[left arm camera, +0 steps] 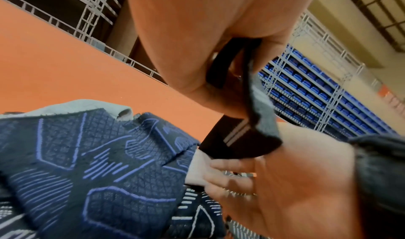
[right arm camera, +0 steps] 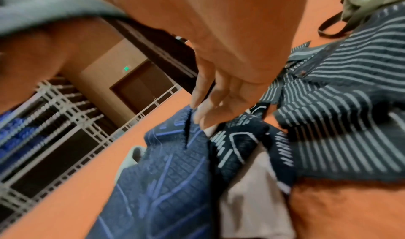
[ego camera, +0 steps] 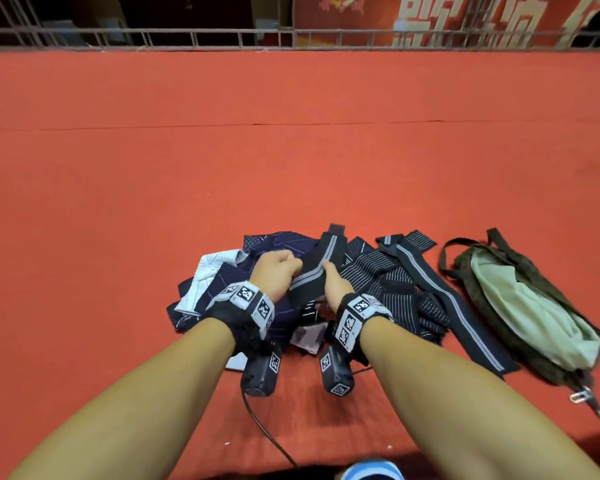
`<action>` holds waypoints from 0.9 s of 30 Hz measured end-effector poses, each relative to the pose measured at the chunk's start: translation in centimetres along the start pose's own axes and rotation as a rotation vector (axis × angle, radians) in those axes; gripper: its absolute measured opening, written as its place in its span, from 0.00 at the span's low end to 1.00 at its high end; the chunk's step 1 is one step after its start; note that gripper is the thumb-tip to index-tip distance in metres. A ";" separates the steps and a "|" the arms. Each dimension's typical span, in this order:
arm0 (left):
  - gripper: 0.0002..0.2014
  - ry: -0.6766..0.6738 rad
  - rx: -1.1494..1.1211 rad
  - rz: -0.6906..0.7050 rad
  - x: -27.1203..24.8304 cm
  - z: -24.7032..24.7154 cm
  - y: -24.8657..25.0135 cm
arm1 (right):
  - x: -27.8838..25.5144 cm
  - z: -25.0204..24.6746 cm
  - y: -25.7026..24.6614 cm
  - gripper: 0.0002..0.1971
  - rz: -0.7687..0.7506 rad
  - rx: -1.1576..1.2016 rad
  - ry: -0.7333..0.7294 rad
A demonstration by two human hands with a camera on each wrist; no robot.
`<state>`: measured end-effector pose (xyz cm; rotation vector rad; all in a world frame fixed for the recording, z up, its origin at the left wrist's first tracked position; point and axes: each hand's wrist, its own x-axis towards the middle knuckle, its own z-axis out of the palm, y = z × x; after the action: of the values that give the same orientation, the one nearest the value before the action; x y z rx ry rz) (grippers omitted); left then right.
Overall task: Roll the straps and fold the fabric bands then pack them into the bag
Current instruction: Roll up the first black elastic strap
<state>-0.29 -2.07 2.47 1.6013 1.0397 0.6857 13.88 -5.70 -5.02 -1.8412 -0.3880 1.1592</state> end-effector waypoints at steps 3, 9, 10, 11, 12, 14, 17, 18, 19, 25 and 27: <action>0.19 0.028 -0.015 0.020 -1.1 -1.5 0.9 | -1.0 0.8 -2.2 0.36 0.038 0.490 -0.170; 0.11 0.158 0.033 -0.098 -2.3 -7.0 -0.5 | 1.0 0.3 -5.5 0.26 -0.040 0.737 -0.043; 0.11 0.195 0.032 -0.137 -2.4 -8.3 -1.0 | 1.7 0.0 -5.8 0.33 -0.045 0.730 0.010; 0.13 0.242 0.042 -0.179 -2.6 -9.4 -1.5 | 1.7 -0.2 -5.9 0.41 -0.060 0.738 0.056; 0.13 0.261 0.050 -0.191 -2.8 -10.6 -2.2 | 2.5 -0.8 -5.6 0.44 -0.088 0.757 0.081; 0.10 0.333 0.044 -0.239 -3.2 -12.2 -3.4 | 4.9 -2.3 -4.3 0.41 -0.119 0.757 0.183; 0.06 0.454 0.150 -0.267 -4.5 -13.3 -5.3 | 3.8 -4.6 -2.3 0.47 -0.100 0.654 0.327; 0.09 0.463 0.161 -0.288 -4.9 -13.5 -6.0 | 4.1 -5.6 -1.3 0.44 -0.126 0.619 0.403; 0.11 0.462 0.181 -0.304 -5.6 -13.7 -6.7 | 3.1 -6.2 -0.3 0.41 -0.143 0.550 0.460; 0.19 0.454 0.232 -0.450 -9.2 -14.5 -13.2 | -4.4 -7.3 5.4 0.27 -0.160 0.337 0.589; 0.18 0.418 0.265 -0.514 -10.4 -14.4 -15.4 | -4.7 -7.7 7.6 0.26 -0.060 0.262 0.597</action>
<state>-21.49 -3.70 -7.53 1.3417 1.8332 0.5503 16.47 -16.97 -7.43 -1.8223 0.0511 0.5430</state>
